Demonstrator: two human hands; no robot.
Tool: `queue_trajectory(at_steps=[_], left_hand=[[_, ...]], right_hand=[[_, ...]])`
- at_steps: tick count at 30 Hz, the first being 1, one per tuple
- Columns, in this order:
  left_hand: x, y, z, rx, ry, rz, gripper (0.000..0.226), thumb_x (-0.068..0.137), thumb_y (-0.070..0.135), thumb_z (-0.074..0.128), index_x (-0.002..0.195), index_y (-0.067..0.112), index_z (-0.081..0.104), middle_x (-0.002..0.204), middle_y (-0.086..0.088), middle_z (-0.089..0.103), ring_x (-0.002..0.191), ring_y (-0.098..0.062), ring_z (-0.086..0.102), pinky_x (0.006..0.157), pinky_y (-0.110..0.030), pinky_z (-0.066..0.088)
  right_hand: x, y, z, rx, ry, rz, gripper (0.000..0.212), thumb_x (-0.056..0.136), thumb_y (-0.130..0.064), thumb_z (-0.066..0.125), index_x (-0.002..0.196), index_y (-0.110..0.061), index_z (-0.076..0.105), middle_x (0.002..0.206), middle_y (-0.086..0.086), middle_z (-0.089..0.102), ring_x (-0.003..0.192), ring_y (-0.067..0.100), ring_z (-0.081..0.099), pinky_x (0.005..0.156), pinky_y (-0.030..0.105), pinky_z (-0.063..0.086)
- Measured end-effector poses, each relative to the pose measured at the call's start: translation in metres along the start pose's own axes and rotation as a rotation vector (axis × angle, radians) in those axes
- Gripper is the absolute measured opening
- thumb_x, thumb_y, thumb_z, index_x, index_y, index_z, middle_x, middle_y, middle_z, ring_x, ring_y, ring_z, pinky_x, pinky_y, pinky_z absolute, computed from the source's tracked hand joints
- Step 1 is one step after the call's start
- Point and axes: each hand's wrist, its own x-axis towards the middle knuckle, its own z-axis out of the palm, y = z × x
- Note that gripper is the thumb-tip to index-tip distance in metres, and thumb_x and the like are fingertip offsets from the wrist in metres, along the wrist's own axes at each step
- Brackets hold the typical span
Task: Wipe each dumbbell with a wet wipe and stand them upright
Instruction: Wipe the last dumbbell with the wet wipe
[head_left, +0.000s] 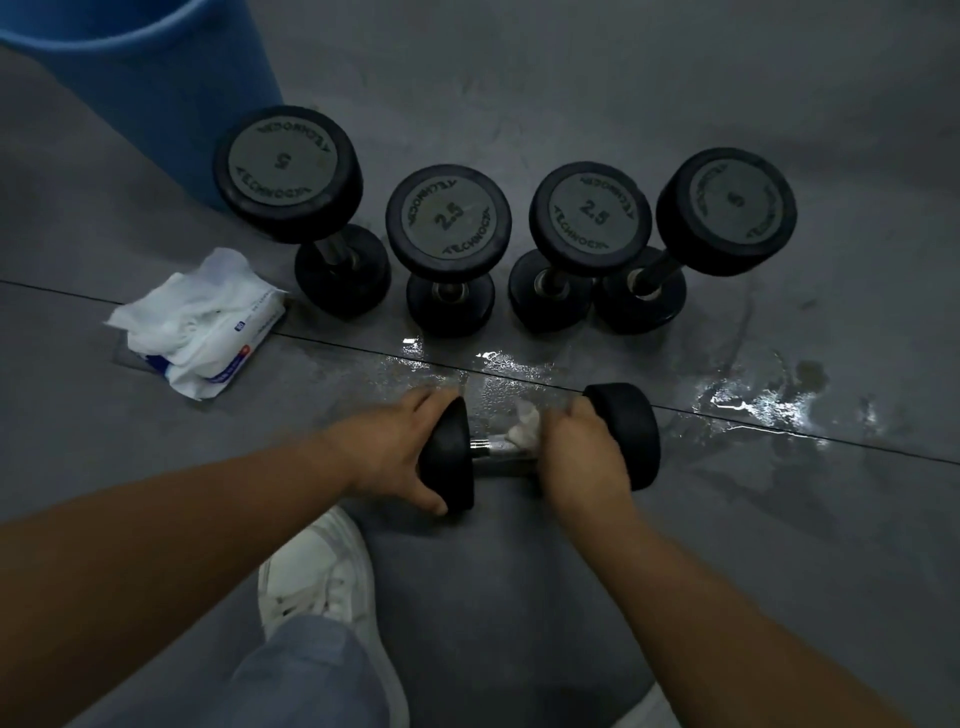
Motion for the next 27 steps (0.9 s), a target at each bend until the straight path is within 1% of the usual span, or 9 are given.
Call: queue_trajectory(at_steps=[5,9,11,13,15,20,22,25,27], left_hand=[[0.001,0.005,0.0,0.086,0.064,0.006,0.126,0.057,0.063,0.081,0.151,0.019,0.01,0.147,-0.005,0.037,0.119,-0.027,0.055,0.094,-0.033,0.046],[-0.002,0.008,0.002,0.21,0.144,0.026,0.123,0.058,0.066,0.077,0.151,0.018,0.012,0.142,-0.006,0.039,0.114,-0.028,0.057,0.089,-0.035,0.049],[-0.005,0.009,0.007,0.241,0.197,0.034,0.119,0.057,0.067,0.074,0.15,0.018,0.017,0.14,-0.006,0.04,0.115,-0.028,0.055,0.089,-0.036,0.049],[-0.009,0.014,0.015,0.281,0.248,0.035,0.116,0.056,0.064,0.075,0.15,0.017,0.023,0.137,-0.009,0.041,0.116,-0.03,0.053,0.091,-0.036,0.047],[-0.01,0.02,0.019,0.329,0.257,0.035,0.118,0.057,0.062,0.076,0.151,0.017,0.021,0.138,-0.011,0.038,0.12,-0.03,0.05,0.092,-0.035,0.047],[-0.001,0.017,0.008,0.233,0.078,0.013,0.129,0.054,0.069,0.079,0.151,0.019,0.009,0.144,-0.009,0.026,0.13,-0.028,0.04,0.101,-0.034,0.041],[0.0,0.018,0.008,0.172,0.045,-0.009,0.131,0.056,0.066,0.08,0.153,0.018,0.006,0.152,-0.01,0.021,0.134,-0.029,0.038,0.104,-0.034,0.041],[0.002,0.022,0.014,0.061,0.009,-0.089,0.133,0.057,0.061,0.081,0.154,0.02,-0.001,0.161,-0.01,0.006,0.143,-0.03,0.03,0.111,-0.037,0.037],[0.0,0.028,0.02,0.011,0.036,-0.147,0.136,0.054,0.058,0.083,0.154,0.021,-0.001,0.162,-0.006,0.006,0.141,-0.031,0.033,0.11,-0.04,0.039]], right_hand=[[-0.019,-0.011,0.004,0.096,-0.07,-0.259,0.023,0.089,-0.013,0.048,0.11,-0.022,0.048,0.11,0.006,0.048,0.095,0.032,0.057,0.064,0.034,0.034],[-0.002,0.01,0.003,0.12,0.11,0.095,0.016,0.089,-0.011,0.046,0.103,-0.014,0.052,0.106,0.008,0.043,0.091,0.033,0.054,0.063,0.037,0.039],[-0.009,-0.011,0.013,0.069,0.074,0.073,0.025,0.091,-0.01,0.043,0.114,-0.01,0.054,0.116,0.009,0.042,0.103,0.03,0.05,0.079,0.04,0.046],[-0.027,-0.041,0.032,0.177,-0.019,-0.055,0.031,0.092,-0.005,0.039,0.121,-0.007,0.051,0.13,0.014,0.039,0.115,0.032,0.046,0.089,0.036,0.043],[-0.033,-0.045,0.041,0.363,-0.052,-0.093,0.029,0.092,-0.004,0.04,0.119,-0.006,0.05,0.128,0.013,0.043,0.11,0.032,0.051,0.082,0.032,0.043],[-0.025,-0.014,0.035,0.5,0.081,0.201,0.025,0.089,-0.02,0.052,0.114,-0.013,0.05,0.107,0.01,0.06,0.095,0.029,0.059,0.077,0.035,0.048],[-0.028,-0.018,0.034,0.514,0.037,0.145,0.019,0.09,-0.021,0.054,0.106,-0.011,0.056,0.097,0.01,0.065,0.091,0.029,0.061,0.072,0.029,0.043],[-0.03,-0.006,0.032,0.548,0.187,0.192,0.017,0.092,-0.024,0.057,0.082,-0.01,0.058,0.085,0.01,0.057,0.074,0.025,0.053,0.065,0.03,0.039],[-0.034,-0.006,0.032,0.539,0.282,0.267,0.015,0.09,-0.022,0.059,0.086,-0.008,0.063,0.096,0.011,0.052,0.077,0.024,0.051,0.074,0.032,0.046]])
